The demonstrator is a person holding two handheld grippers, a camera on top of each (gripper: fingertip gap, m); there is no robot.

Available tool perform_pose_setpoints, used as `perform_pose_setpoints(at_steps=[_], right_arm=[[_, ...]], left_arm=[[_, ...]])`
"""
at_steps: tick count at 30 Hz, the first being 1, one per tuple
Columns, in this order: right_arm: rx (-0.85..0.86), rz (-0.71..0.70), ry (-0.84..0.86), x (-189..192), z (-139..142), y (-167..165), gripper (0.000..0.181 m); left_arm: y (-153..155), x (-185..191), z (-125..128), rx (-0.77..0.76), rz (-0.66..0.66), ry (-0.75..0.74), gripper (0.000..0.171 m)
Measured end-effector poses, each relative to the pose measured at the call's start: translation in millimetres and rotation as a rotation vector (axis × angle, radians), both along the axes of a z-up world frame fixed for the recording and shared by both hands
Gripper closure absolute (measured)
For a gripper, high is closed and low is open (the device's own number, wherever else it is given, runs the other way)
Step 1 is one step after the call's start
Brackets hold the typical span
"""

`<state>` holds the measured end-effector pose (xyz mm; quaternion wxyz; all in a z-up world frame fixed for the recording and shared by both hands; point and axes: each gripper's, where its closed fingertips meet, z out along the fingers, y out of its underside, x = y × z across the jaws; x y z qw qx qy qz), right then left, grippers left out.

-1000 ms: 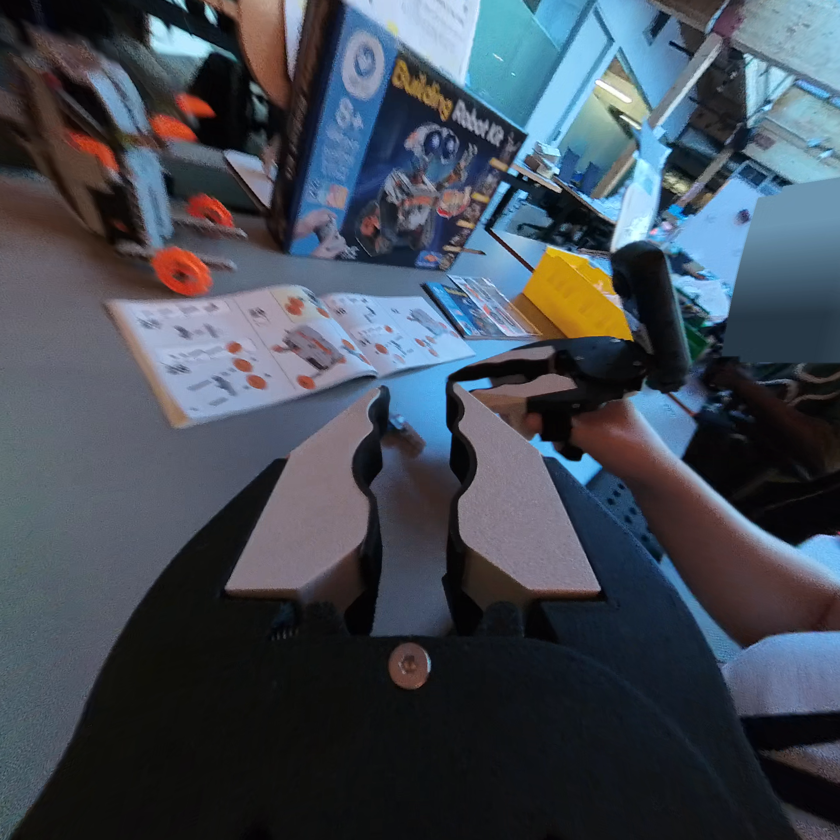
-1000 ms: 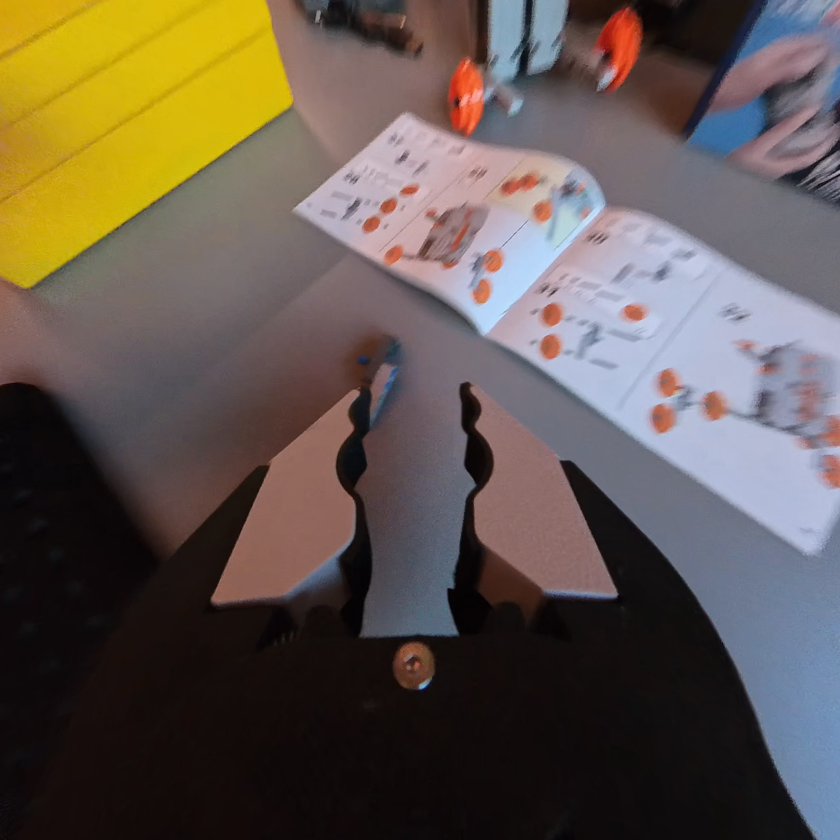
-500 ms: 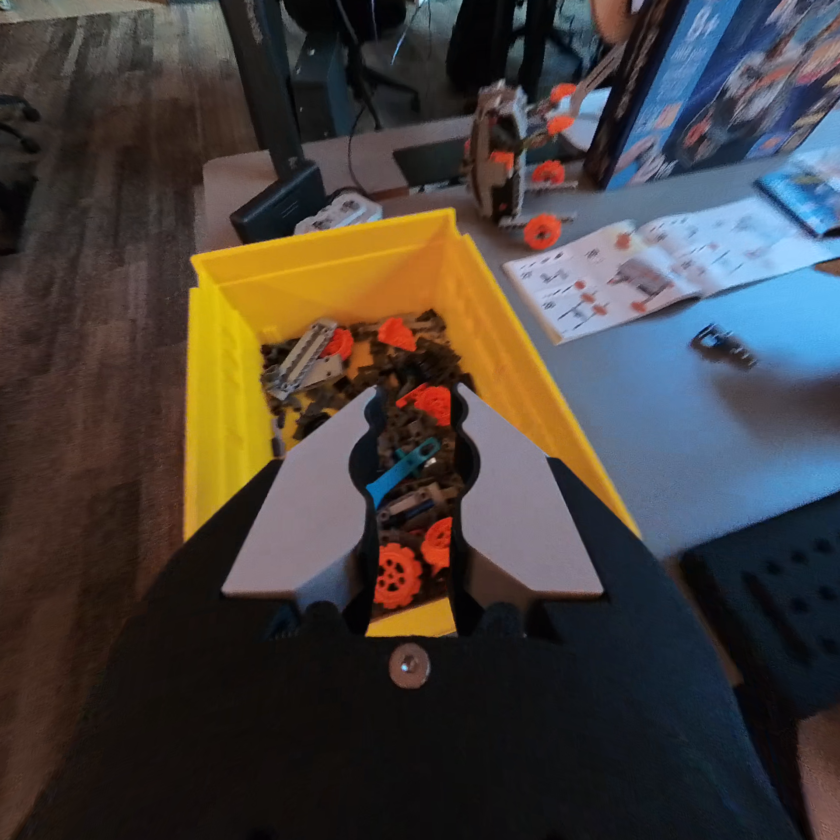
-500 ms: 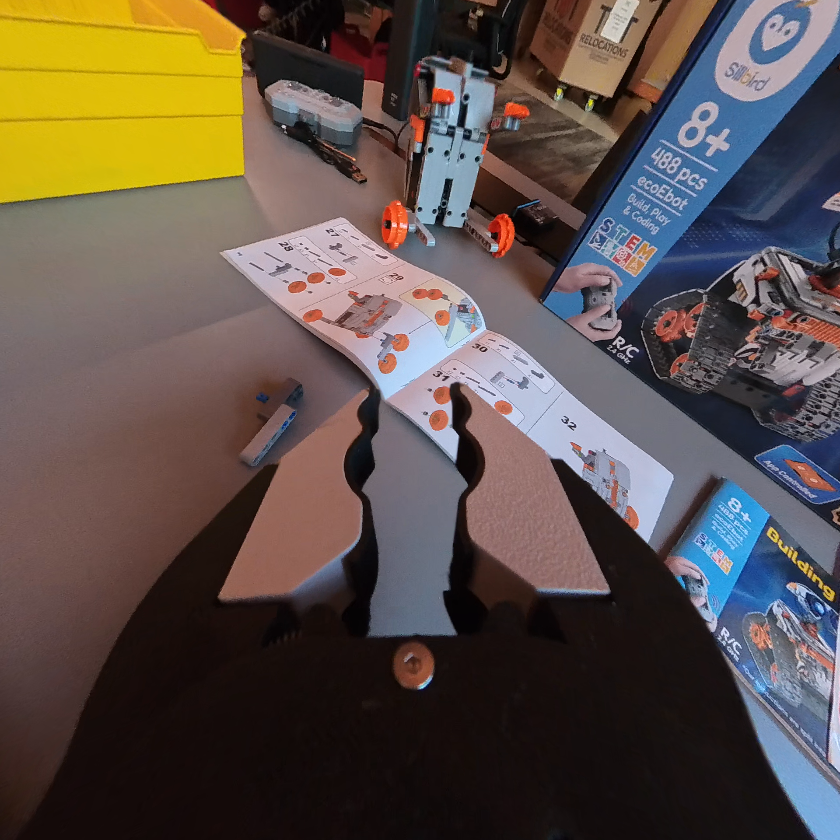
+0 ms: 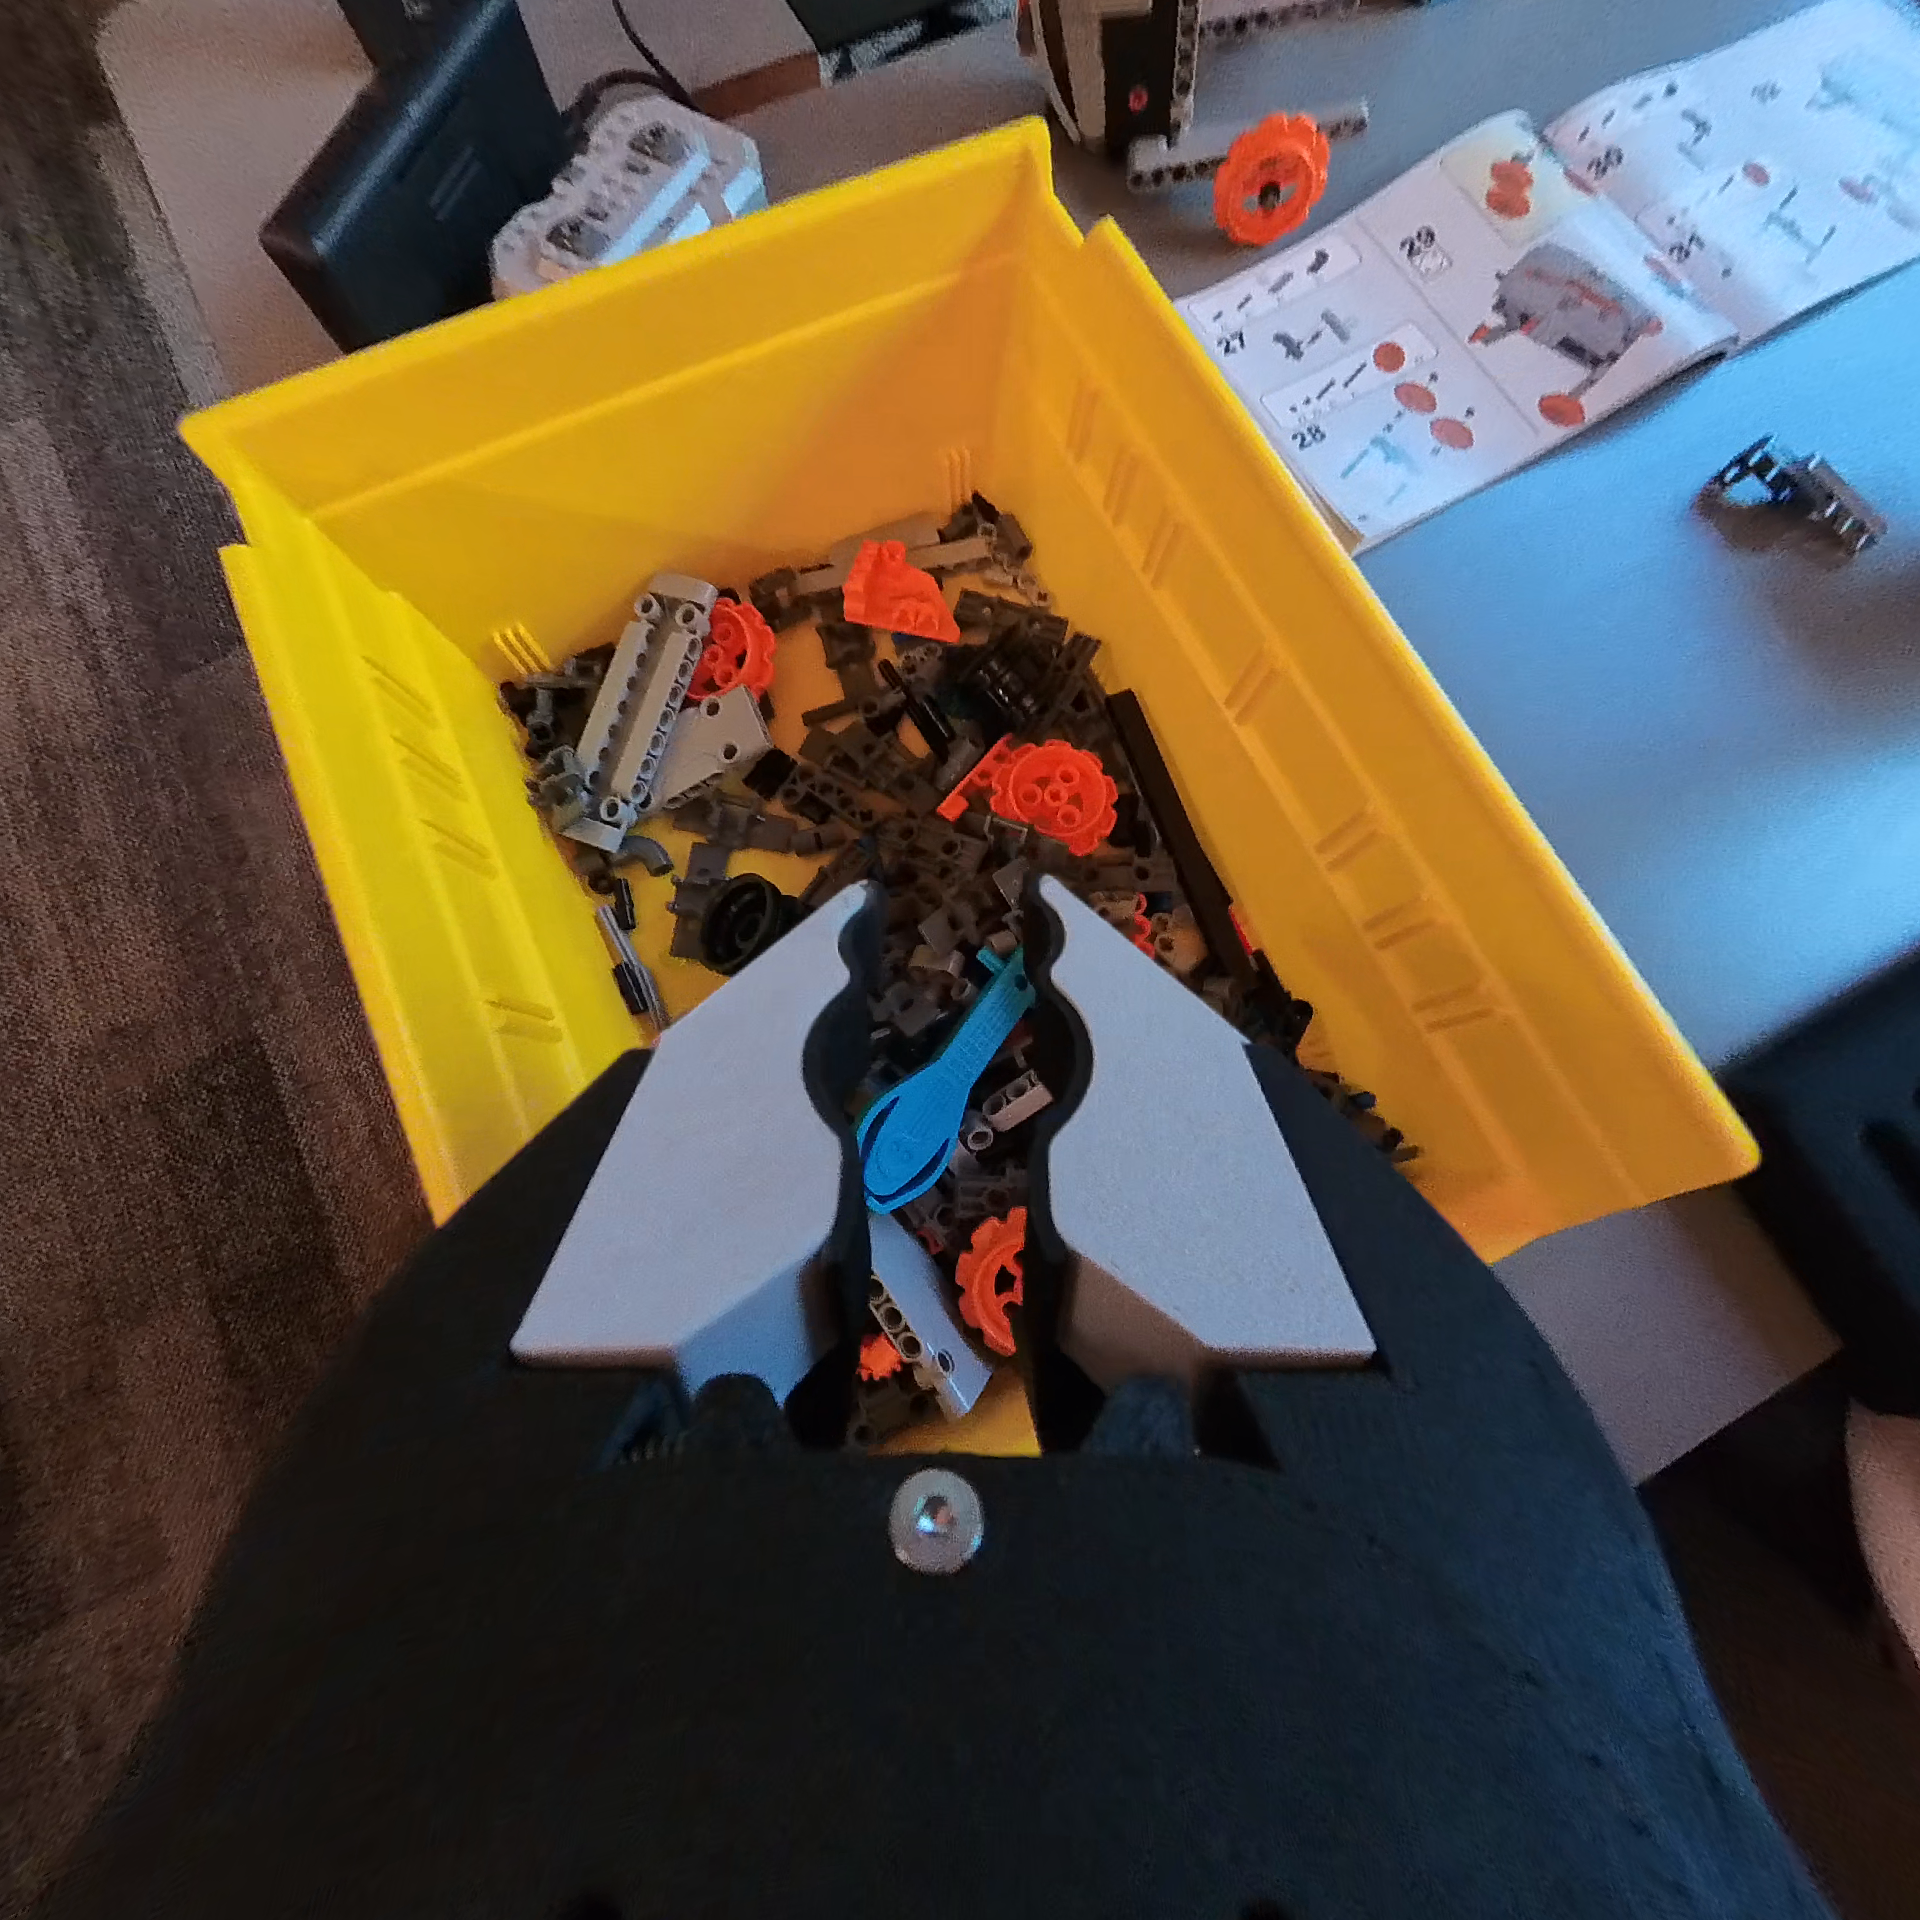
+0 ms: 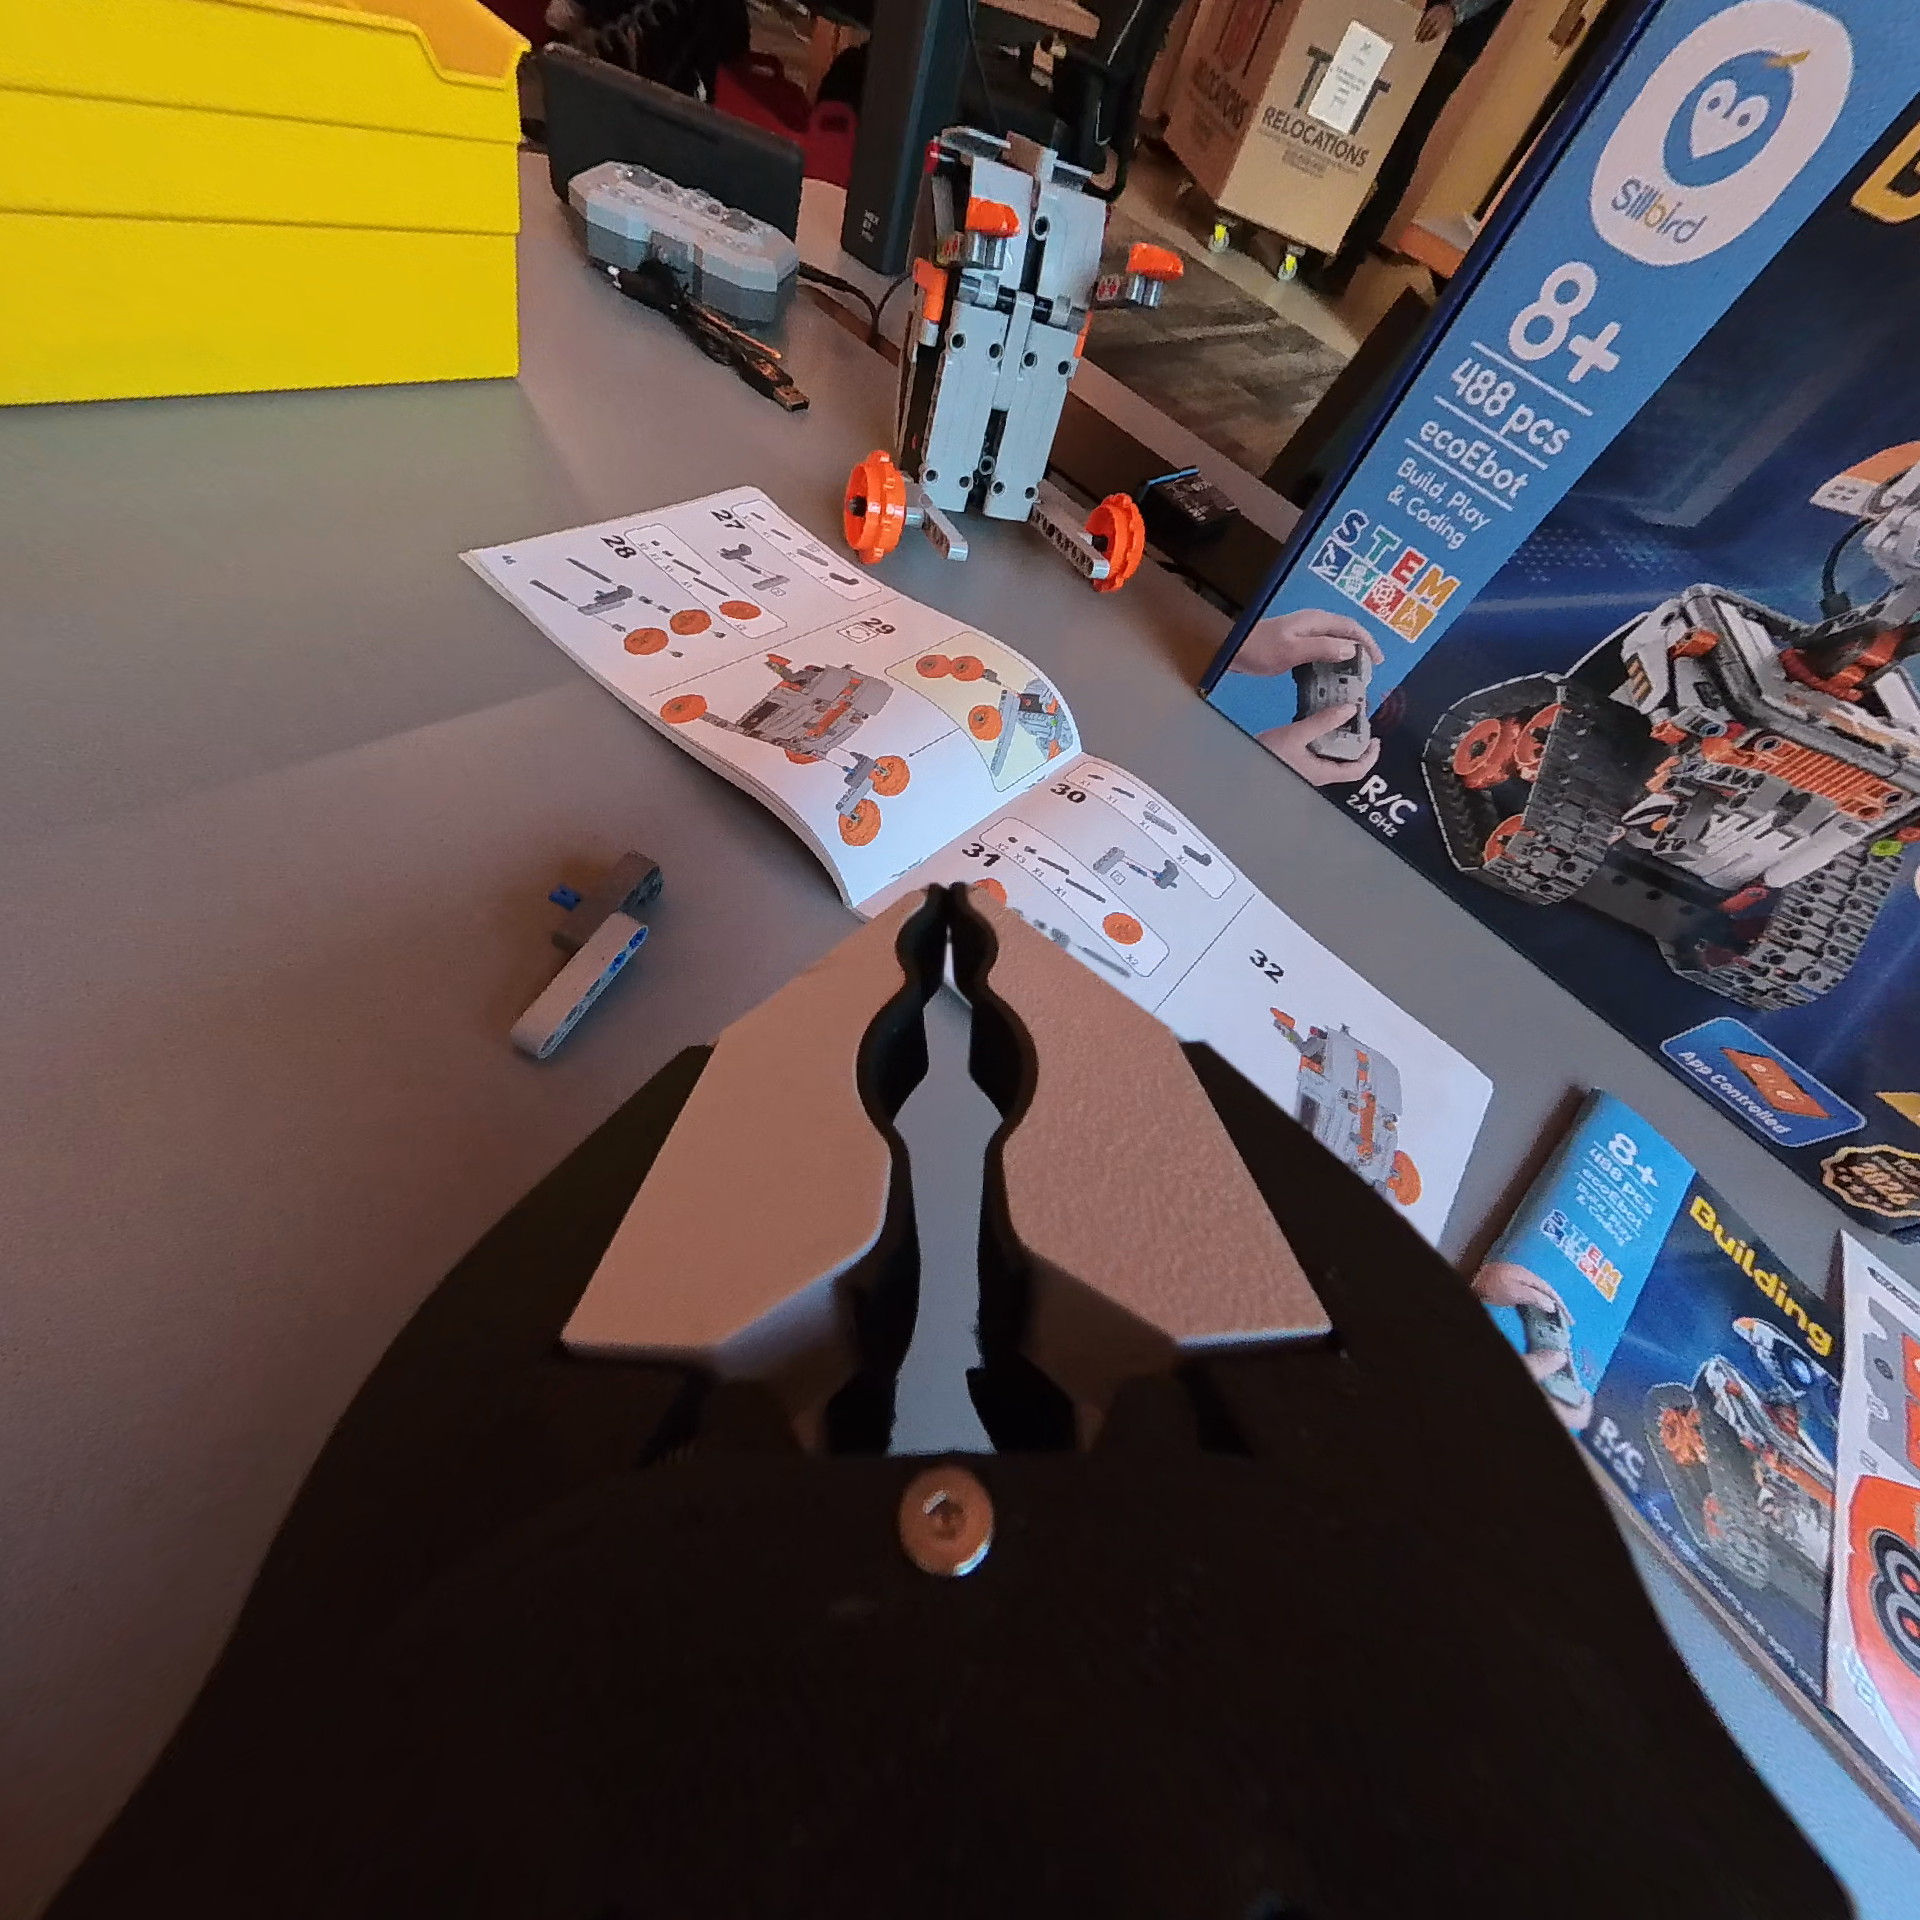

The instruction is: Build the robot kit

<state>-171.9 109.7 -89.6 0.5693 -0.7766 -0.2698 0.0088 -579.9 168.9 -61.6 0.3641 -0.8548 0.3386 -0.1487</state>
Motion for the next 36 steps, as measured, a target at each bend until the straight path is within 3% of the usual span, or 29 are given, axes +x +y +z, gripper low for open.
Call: perform_pose_setpoints(at_steps=[9,13,17,19,22,36], right_arm=[[-0.148,0.071,0.019,-15.6,-28.9,-7.3,0.181],[-0.272,0.191,0.039,-34.1,-45.3,-26.3,0.181],[-0.291,0.309,0.045,-51.0,-47.3,-47.4,0.181],[-0.331,0.342,0.066,-57.2,-52.4,-50.3,0.172],[-0.382,0.348,0.046,-60.5,-64.0,-50.6,0.165],[-0.396,0.393,-0.002,-78.2,-69.2,-45.2,0.175]], left_arm=[[-2.0,-0.5,-13.0,-0.028,0.015,0.001,0.149],[0.0,-0.2,-12.6,-0.039,0.022,-0.023,0.149],[2.9,1.4,-9.5,-0.041,0.015,-0.028,0.149],[5.8,3.7,-8.0,-0.042,0.011,-0.031,0.149],[9.2,8.4,-5.4,-0.042,-0.002,-0.027,0.149],[13.2,6.4,-9.7,-0.058,-0.011,0.004,0.149]])
